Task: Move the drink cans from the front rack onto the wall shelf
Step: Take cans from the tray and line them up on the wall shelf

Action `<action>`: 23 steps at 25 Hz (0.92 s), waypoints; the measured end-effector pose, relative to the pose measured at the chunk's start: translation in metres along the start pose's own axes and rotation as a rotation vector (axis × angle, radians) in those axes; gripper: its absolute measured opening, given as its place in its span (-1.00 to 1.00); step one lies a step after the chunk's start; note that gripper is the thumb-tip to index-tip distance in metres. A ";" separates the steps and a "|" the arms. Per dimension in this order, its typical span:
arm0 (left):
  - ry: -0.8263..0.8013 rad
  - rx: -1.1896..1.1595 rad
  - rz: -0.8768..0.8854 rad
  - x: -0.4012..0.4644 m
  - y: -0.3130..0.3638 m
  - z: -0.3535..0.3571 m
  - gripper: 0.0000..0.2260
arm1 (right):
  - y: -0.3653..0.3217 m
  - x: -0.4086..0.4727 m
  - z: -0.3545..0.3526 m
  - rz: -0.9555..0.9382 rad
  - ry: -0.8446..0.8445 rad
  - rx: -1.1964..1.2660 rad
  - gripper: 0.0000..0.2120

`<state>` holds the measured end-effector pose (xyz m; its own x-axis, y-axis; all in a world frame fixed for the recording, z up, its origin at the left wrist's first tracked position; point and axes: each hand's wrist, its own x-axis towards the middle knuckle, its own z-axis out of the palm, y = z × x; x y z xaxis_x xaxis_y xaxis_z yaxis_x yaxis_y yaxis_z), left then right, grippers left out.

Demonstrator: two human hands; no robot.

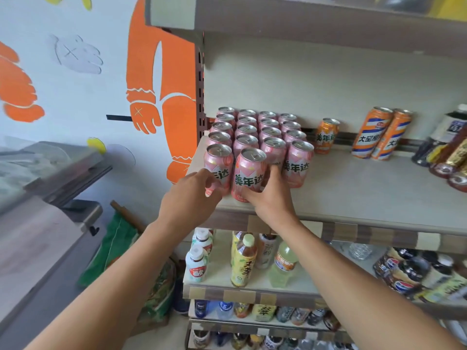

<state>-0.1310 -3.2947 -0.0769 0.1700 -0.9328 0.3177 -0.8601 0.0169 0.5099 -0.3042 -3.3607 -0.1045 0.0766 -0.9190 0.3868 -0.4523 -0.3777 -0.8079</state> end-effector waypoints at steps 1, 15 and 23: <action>-0.008 0.001 -0.005 0.001 -0.002 0.000 -0.79 | 0.001 0.002 0.003 0.001 0.001 -0.013 -0.41; 0.043 0.034 -0.060 0.018 -0.020 0.008 -0.72 | 0.008 0.010 0.014 0.027 -0.001 -0.073 -0.39; -0.079 -0.308 -0.057 0.041 -0.033 0.021 -0.33 | 0.004 0.009 0.008 0.082 -0.090 -0.123 -0.54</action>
<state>-0.1056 -3.3413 -0.0979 0.1657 -0.9603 0.2243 -0.6620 0.0603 0.7471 -0.2979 -3.3718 -0.1076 0.1119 -0.9546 0.2762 -0.5655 -0.2897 -0.7722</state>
